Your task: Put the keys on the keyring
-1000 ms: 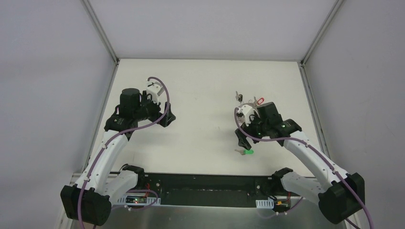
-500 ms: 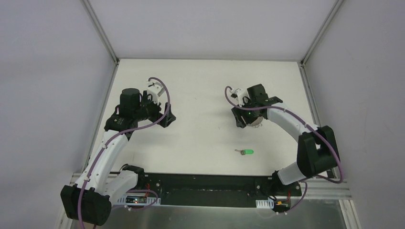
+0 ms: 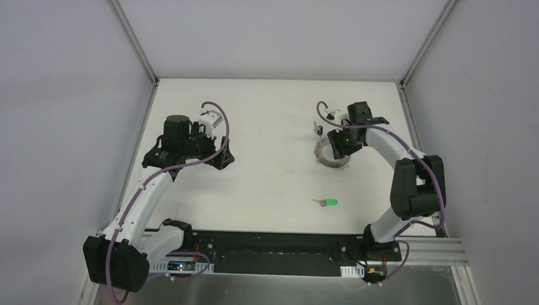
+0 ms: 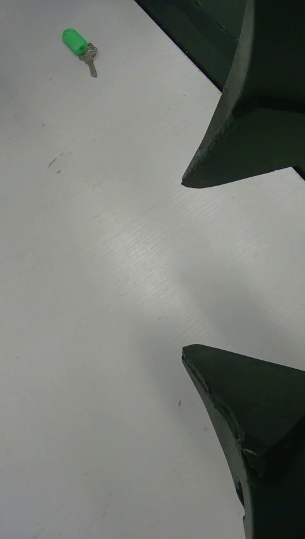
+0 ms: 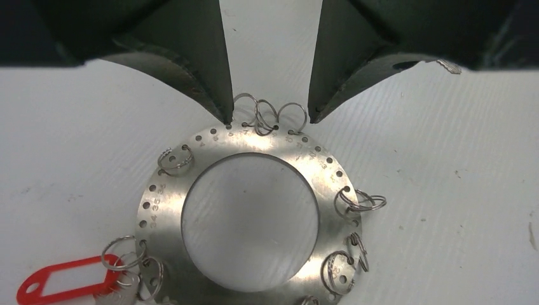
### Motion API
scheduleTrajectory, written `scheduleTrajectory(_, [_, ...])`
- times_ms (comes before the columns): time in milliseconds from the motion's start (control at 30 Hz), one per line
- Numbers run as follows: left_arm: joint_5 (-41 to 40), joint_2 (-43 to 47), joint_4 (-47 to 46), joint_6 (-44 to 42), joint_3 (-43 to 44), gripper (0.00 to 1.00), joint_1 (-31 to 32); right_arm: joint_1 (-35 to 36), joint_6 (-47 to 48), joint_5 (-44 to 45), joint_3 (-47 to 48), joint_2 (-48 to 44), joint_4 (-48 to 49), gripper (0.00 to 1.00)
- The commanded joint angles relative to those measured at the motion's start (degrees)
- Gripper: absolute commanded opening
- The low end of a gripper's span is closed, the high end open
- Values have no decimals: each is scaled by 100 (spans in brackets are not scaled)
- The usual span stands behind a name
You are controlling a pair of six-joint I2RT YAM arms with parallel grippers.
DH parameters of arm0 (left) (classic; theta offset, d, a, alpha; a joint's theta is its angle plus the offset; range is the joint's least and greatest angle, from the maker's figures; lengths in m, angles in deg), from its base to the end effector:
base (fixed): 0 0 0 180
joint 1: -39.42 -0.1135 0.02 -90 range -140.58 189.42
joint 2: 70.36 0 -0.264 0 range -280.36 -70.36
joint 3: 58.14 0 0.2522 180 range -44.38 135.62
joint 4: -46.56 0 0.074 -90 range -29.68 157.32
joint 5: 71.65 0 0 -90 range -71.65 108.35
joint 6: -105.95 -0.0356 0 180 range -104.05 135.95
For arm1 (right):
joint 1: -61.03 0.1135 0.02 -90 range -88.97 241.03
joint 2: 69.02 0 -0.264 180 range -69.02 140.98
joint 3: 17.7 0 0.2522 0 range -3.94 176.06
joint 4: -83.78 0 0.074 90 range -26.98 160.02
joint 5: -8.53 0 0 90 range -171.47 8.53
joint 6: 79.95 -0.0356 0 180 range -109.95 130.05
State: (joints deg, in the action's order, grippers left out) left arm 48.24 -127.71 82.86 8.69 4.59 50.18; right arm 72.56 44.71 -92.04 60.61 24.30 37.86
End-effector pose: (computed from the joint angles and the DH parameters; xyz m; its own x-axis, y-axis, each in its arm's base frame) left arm 0.2115 -0.0582 0.3055 -0.4272 0.1927 -0.8834 0.6410 0.7536 -0.1456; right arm 0.3238 0.0727 0.2165 -0.5430 -0.6813 -0.4908 -0.7205 0.6783 -0.1444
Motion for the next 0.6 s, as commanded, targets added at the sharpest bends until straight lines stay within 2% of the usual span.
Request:
scheduleTrajectory(0, [127,-97,75,-154,263,98,-15,-111,83,122,251,-139,-403,48])
scheduleTrajectory(333, [127,-120,75,-165,262,97,48,-282,-98,37,101,179,-429,33])
scheduleTrajectory(567, [131,-86,83,-192,245,97,66,-286,-134,-4,86,422,-435,29])
